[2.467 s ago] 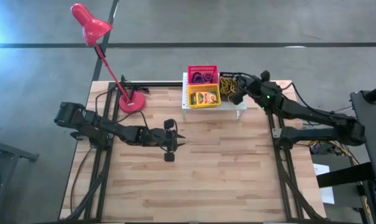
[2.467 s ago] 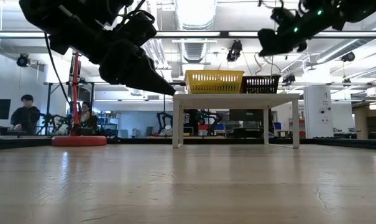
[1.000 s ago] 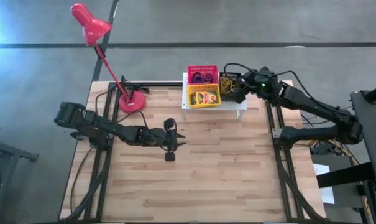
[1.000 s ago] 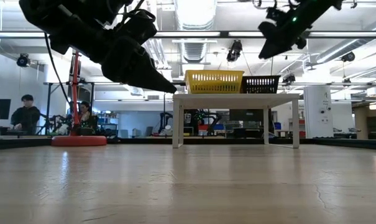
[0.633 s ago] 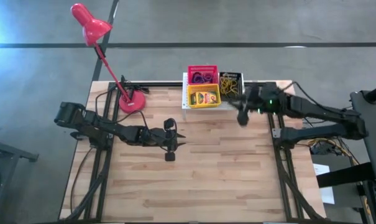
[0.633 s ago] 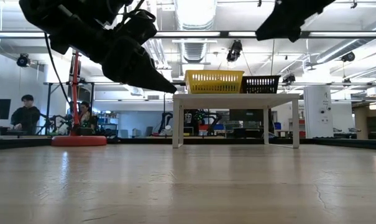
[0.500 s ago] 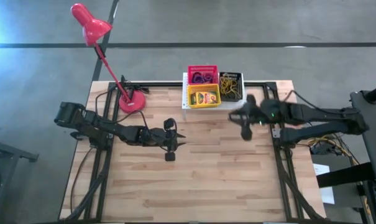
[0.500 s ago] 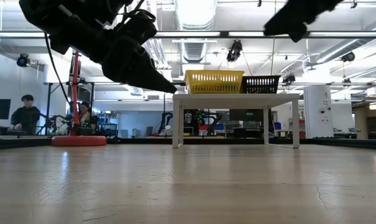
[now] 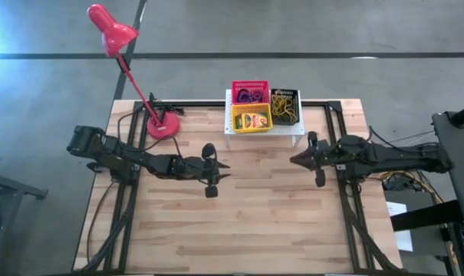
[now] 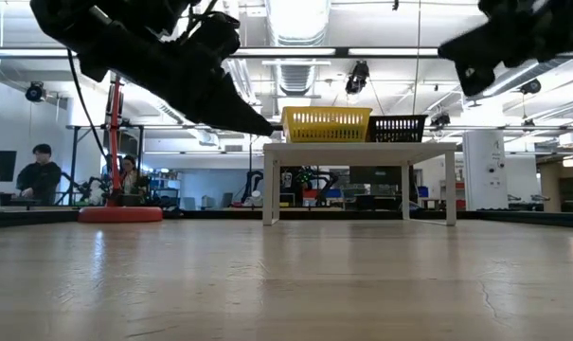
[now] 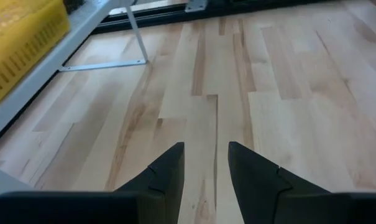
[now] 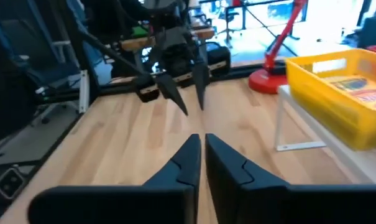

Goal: Pick & Place Office Desk Supplies
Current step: Return to Home Position

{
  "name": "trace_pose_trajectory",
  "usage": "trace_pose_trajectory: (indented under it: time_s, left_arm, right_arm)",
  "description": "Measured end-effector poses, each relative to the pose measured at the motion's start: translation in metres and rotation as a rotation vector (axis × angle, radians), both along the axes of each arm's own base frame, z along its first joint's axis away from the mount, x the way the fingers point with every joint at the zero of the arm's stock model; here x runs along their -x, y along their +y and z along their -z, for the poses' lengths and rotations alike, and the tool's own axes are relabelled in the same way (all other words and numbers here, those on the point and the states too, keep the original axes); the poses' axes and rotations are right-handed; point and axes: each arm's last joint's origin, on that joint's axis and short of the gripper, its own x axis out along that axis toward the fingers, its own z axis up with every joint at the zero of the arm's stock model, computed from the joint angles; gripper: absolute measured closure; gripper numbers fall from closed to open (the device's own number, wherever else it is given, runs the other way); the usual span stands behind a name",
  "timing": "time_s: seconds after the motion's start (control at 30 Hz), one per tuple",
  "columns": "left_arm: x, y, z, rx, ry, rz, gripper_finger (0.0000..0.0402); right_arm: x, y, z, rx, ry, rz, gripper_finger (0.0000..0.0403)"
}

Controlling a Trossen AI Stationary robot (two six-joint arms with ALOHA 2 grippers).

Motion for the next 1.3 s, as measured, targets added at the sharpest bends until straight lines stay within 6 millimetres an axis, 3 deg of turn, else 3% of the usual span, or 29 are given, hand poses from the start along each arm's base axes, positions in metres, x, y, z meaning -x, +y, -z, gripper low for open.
trace_pose_trajectory:
  time_s: [0.47,0.63,0.73,0.9,1.1,1.3]
  left_arm:
    - [-0.003,0.007,-0.004,0.077,-0.042,-0.063,0.0276]
    - [0.005,0.019,-0.015,0.169,-0.062,-0.019,0.0289]
    - [0.024,0.028,-0.021,0.179,-0.075,-0.029,0.0317]
    - [0.075,0.039,-0.024,0.190,-0.149,-0.079,0.0389]
    - [0.130,0.039,-0.019,0.220,-0.298,-0.094,0.0394]
    - [0.162,0.038,-0.008,0.225,-0.435,-0.109,0.0395]
  right_arm:
    - [0.033,-0.005,0.052,0.035,-0.244,0.036,0.0394]
    - [0.035,-0.003,0.063,0.026,-0.224,-0.022,0.0394]
    - [0.034,-0.002,0.065,0.022,-0.201,-0.044,0.0394]
    - [0.033,-0.003,0.067,0.021,-0.180,-0.036,0.0394]
    - [0.032,-0.003,0.069,0.019,-0.163,-0.036,0.0394]
    - [0.032,-0.003,0.069,0.018,-0.159,-0.036,0.0394]
